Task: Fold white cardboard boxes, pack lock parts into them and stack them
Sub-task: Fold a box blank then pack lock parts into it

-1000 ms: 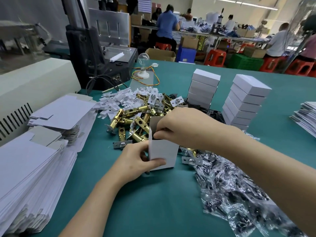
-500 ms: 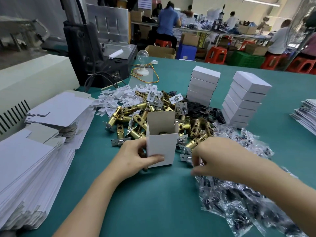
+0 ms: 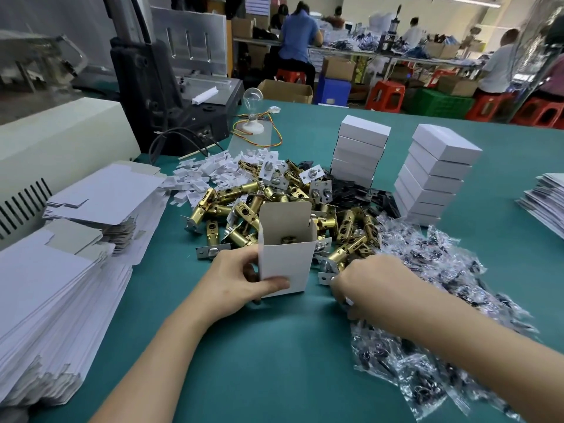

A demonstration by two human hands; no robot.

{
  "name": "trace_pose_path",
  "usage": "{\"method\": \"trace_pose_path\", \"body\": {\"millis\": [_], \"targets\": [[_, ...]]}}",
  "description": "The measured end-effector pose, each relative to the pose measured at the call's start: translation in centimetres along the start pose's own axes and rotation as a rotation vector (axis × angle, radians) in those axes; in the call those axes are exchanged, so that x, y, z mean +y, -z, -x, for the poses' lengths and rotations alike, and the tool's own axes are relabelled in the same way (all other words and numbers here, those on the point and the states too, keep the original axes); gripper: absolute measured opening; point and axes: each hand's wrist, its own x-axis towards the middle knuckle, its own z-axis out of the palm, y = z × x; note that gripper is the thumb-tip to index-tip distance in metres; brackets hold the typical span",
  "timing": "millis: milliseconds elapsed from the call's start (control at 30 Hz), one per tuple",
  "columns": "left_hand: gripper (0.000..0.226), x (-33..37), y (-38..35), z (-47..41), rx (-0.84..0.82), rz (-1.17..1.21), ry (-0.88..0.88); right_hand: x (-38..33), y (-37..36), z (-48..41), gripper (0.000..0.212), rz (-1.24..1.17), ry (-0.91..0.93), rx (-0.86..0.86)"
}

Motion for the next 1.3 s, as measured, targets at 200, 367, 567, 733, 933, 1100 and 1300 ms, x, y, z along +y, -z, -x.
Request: {"method": "trace_pose_path", "body": {"millis": [200,367,567,733,933,1100,1300], "targets": [[0.050,0.2,0.0,0.0,0.003,-0.017,-0.012,1.4,0.2,0.2,0.008,-0.350,0.027,0.188],[0.048,0.2,0.0,-0.2,0.006,-0.021,-0.020,4.0,3.8,1.7,0.015,-1.131,0.108,0.416],[0.049,0.2,-0.1,-0.2,0.006,-0.031,-0.016,2.3,6.2,0.4,0.013,-1.199,0.009,0.900],[0.047,0.3,0.0,-0.1,0.020,-0.070,-0.022,-2.1,5.8,-2.5,0.016,-0.718,-0.072,0.890],[0.058,0.7,0.2,0.0,0.120,-0.177,-0.103,-2.9,5.6,-4.0,0.011,-0.723,-0.063,0.815],[0.063,1.3,0.5,-0.2,0.396,-0.173,-0.231,-1.9,4.1,-3.5,0.006,-0.853,-0.101,1.085],[0.058,1.5,0.2,-0.3,0.457,-0.186,-0.304,-1.5,0.1,-4.3,0.022,-1.129,-0.310,1.098]]}}
